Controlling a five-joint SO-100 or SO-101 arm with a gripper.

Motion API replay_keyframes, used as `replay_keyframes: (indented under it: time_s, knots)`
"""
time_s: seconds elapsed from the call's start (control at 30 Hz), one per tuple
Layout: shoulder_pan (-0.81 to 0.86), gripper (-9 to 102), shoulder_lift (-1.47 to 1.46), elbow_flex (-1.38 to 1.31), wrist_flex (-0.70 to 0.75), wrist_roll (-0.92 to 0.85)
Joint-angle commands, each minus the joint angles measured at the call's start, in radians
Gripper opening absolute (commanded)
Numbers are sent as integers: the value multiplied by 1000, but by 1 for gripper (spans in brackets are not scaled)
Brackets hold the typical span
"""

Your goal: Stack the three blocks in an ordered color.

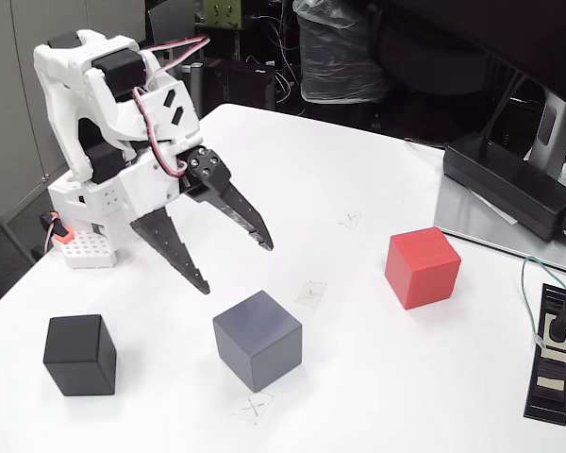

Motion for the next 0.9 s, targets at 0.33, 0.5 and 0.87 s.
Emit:
replay_keyframes:
  time_s: [0.33,0.5,0.87]
  knots:
    - [18,45,-77,-26,-92,6]
    - [17,45,-63,41,-103,-26]
    - [18,43,-17,176,-250,-74]
